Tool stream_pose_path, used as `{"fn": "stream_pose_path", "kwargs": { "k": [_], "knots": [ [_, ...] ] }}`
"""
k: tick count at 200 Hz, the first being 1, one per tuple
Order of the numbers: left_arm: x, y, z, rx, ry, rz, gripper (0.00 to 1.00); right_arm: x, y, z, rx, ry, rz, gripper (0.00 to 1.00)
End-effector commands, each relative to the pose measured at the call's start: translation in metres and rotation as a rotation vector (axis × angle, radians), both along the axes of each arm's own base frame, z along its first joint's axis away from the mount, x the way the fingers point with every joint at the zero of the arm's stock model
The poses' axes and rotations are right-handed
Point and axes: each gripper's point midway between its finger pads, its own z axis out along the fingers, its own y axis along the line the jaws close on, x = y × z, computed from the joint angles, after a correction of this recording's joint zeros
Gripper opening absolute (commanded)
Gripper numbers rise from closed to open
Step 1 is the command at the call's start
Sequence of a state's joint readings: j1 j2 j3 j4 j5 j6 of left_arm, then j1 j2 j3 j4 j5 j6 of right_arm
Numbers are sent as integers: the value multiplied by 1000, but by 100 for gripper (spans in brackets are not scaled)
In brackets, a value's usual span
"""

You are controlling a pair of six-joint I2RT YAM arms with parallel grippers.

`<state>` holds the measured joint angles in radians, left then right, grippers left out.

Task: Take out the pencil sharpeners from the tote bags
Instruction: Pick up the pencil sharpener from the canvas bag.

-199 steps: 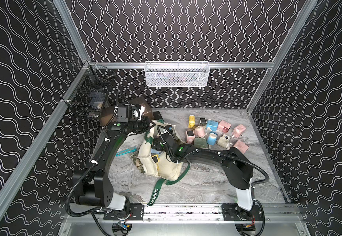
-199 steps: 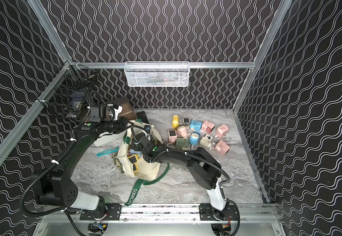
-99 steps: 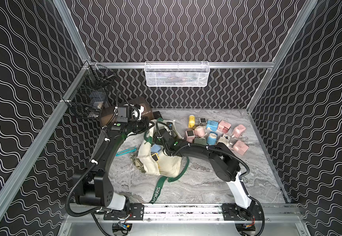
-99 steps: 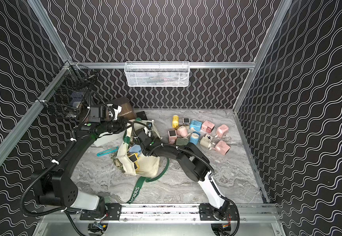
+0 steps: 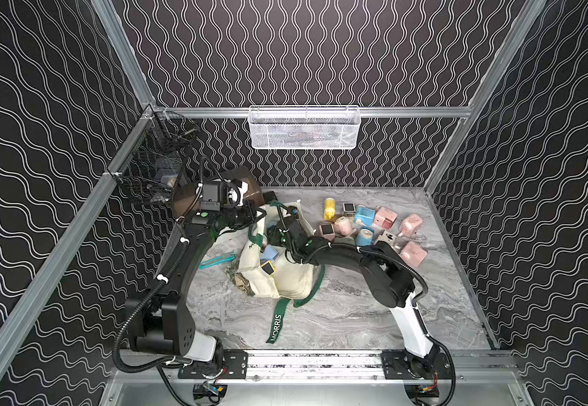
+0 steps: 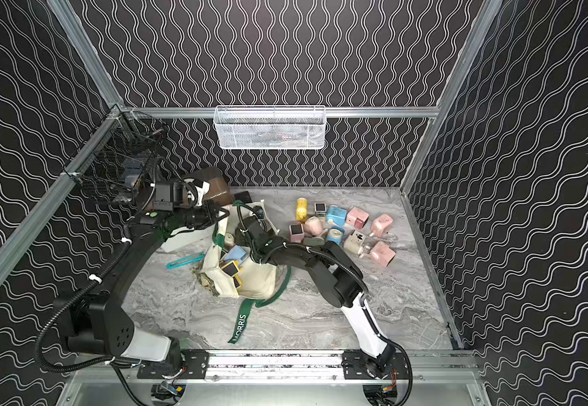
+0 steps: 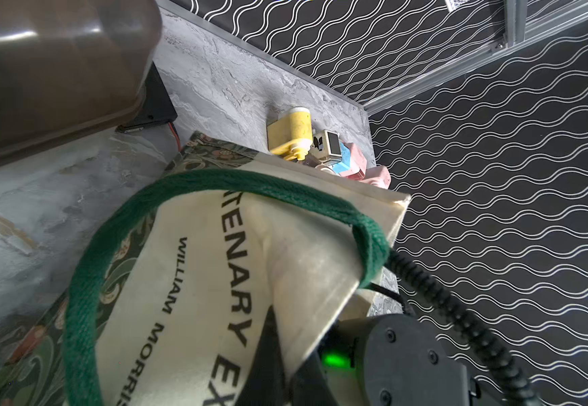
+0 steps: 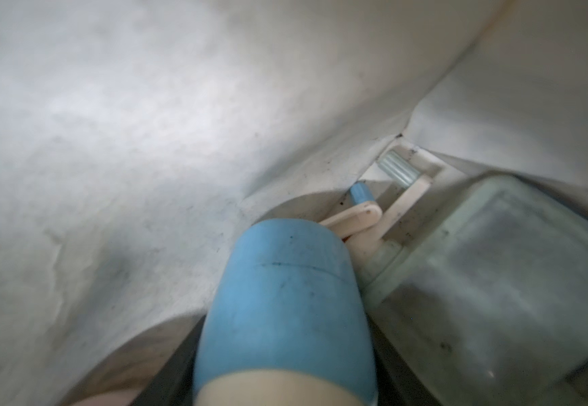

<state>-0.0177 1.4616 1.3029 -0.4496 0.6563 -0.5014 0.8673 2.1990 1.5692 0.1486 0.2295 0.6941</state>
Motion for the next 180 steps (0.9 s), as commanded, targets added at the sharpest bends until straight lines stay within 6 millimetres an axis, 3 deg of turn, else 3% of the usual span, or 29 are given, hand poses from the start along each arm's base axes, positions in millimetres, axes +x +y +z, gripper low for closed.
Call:
{"fn": "stream_pose_path", "kwargs": {
  "k": [1,34,40,46,73,140,180],
  "knots": [
    [4,-7,25,-36,-99,-49,0,-14,-12,-2,-99,17,67,49],
    [5,-7,24,-34,-98,-48,0,-28,-24,23,-92,-26,113,46],
    [5,-8,24,-33,-98,-50,0,-31,-27,18,-104,-24,119,46],
    [5,-8,24,-33,-97,-51,0,-33,-29,34,-91,-48,122,46],
    [5,-7,24,-32,-98,-48,0,-41,-39,44,-116,-69,150,46],
    [4,-8,23,-33,-94,-50,0,-72,-29,64,-78,-80,330,46],
    [5,-7,23,-33,-93,-48,0,-101,-19,83,-75,-96,478,46]
  ]
}}
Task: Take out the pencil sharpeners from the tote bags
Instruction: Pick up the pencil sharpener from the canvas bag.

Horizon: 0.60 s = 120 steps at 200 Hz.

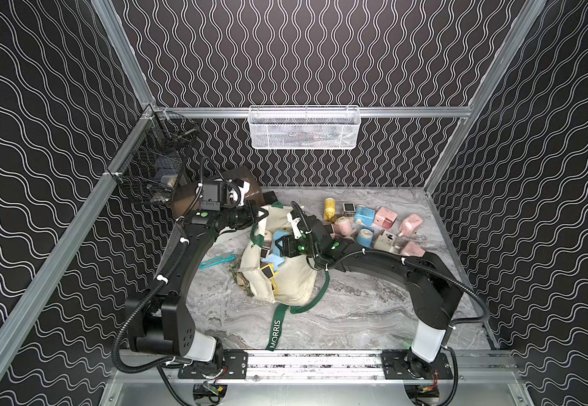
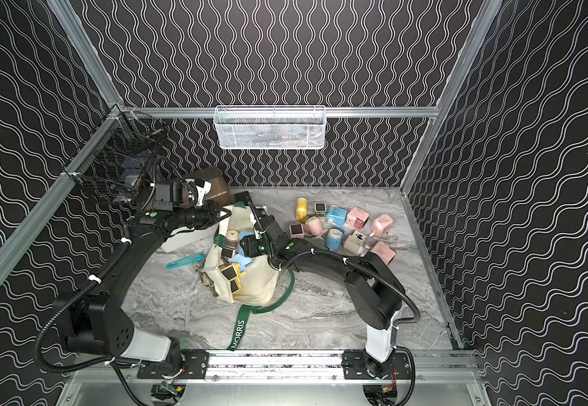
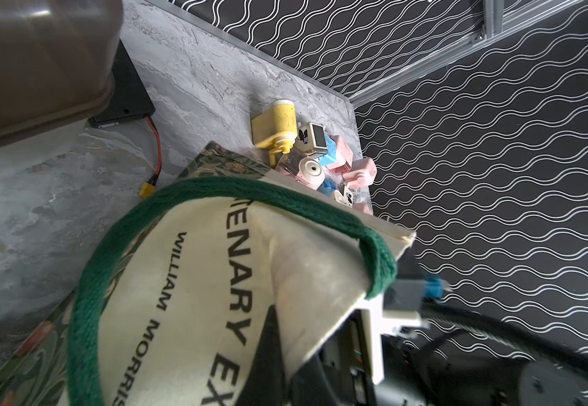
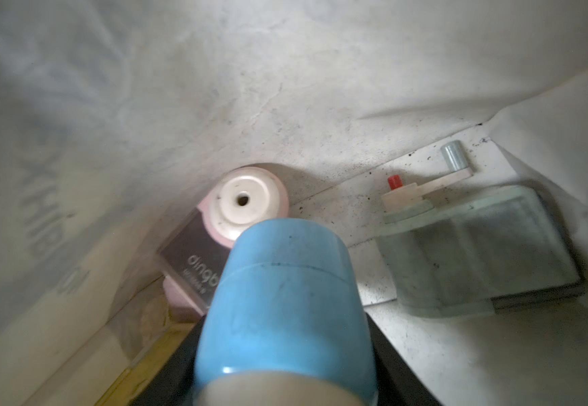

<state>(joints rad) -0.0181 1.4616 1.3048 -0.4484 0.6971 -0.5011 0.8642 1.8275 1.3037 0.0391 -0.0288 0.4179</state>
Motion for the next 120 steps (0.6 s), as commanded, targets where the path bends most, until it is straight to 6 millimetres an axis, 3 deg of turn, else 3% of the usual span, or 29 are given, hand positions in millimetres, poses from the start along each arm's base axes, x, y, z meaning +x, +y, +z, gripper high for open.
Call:
{"fn": "stream_pose_path", "kwargs": {
  "k": [1,78,120],
  "knots": [
    [8,-2,19,-9,-90,-15,0,-20,11,20,14,-37,120,46],
    [8,-1,19,-5,-90,-14,0,-61,3,48,-62,-102,215,46],
    [8,-1,19,-4,-90,-13,0,-82,-20,77,-38,-146,218,46]
  ]
}}
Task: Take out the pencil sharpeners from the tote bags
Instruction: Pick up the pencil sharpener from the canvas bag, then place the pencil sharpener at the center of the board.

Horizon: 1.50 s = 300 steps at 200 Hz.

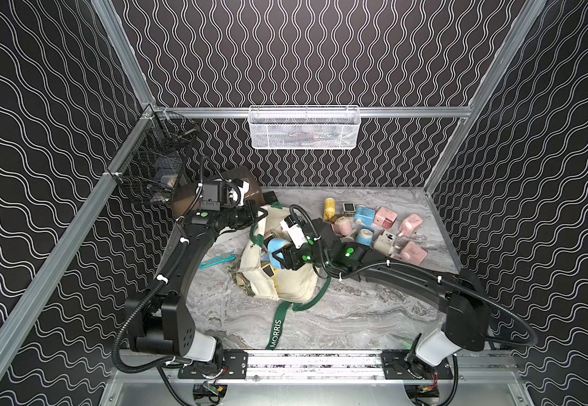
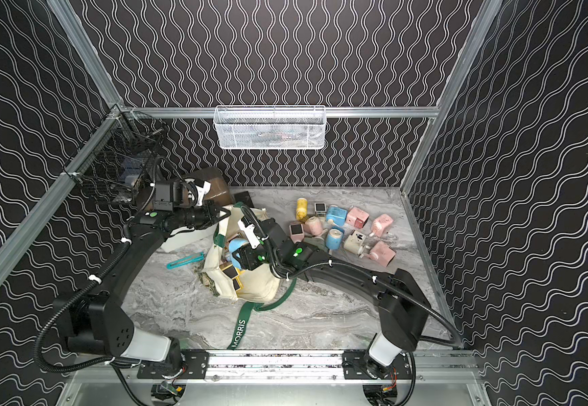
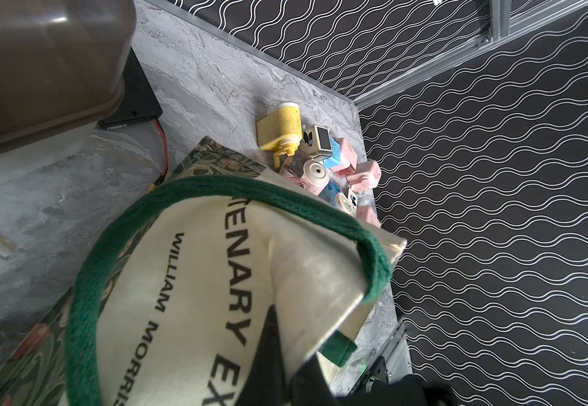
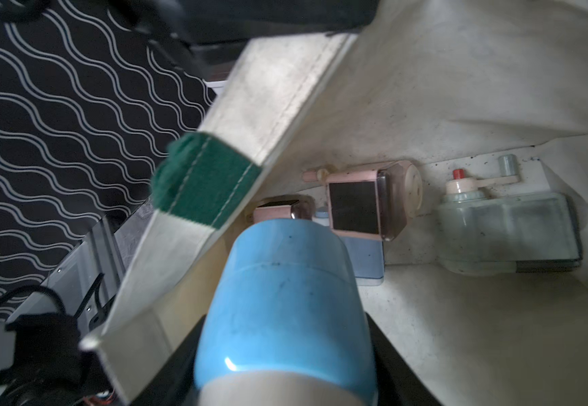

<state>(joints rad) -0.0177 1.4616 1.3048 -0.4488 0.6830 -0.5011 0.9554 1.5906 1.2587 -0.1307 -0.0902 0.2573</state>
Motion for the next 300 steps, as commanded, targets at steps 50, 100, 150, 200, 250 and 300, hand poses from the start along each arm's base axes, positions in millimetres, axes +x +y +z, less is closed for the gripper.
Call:
{"fn": "stream_pose_path", "kwargs": {
  "k": [50,100,150,200,250,300],
  "knots": [
    [8,-2,19,-11,-88,-21,0,-27,-64,62,76,-139,-58,46],
    [7,-2,19,-11,-87,-22,0,-15,-144,94,129,-229,-303,46],
    [6,-3,20,-15,-88,-25,0,24,-240,63,85,-201,-715,46],
    [6,-4,21,-20,-89,-27,0,48,-265,9,41,-116,-819,46],
    [7,-4,18,-22,-81,-28,0,50,-230,-45,43,-31,-664,45],
    [6,-4,20,-24,-86,-29,0,47,-210,-73,39,22,-562,45]
  ]
}}
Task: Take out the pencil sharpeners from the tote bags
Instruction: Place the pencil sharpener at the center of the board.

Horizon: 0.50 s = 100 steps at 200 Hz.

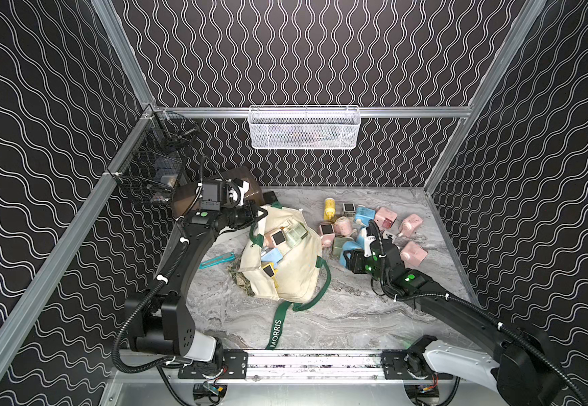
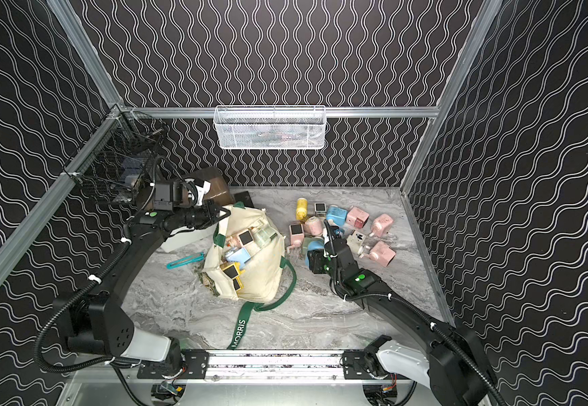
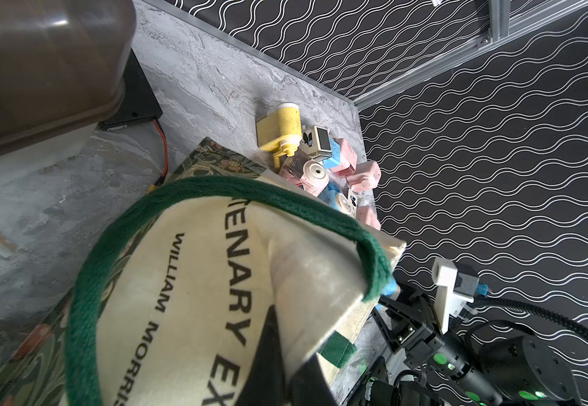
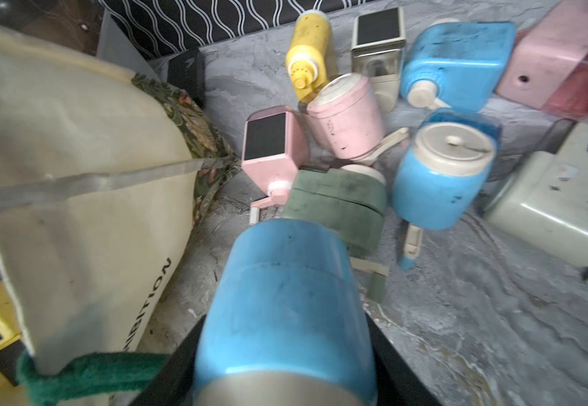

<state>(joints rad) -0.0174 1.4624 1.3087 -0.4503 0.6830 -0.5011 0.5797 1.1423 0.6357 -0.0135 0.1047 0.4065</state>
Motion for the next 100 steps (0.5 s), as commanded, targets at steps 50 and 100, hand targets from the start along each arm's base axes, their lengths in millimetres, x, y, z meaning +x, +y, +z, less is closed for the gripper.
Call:
{"fn": "stream_pose_path", "kwargs": {
  "k": [50,100],
  "knots": [
    [5,-4,20,-25,-85,-30,0,13,30,-23,12,2,110,44],
    [5,-4,19,-22,-85,-28,0,19,33,-40,-16,13,120,44]
  ]
}}
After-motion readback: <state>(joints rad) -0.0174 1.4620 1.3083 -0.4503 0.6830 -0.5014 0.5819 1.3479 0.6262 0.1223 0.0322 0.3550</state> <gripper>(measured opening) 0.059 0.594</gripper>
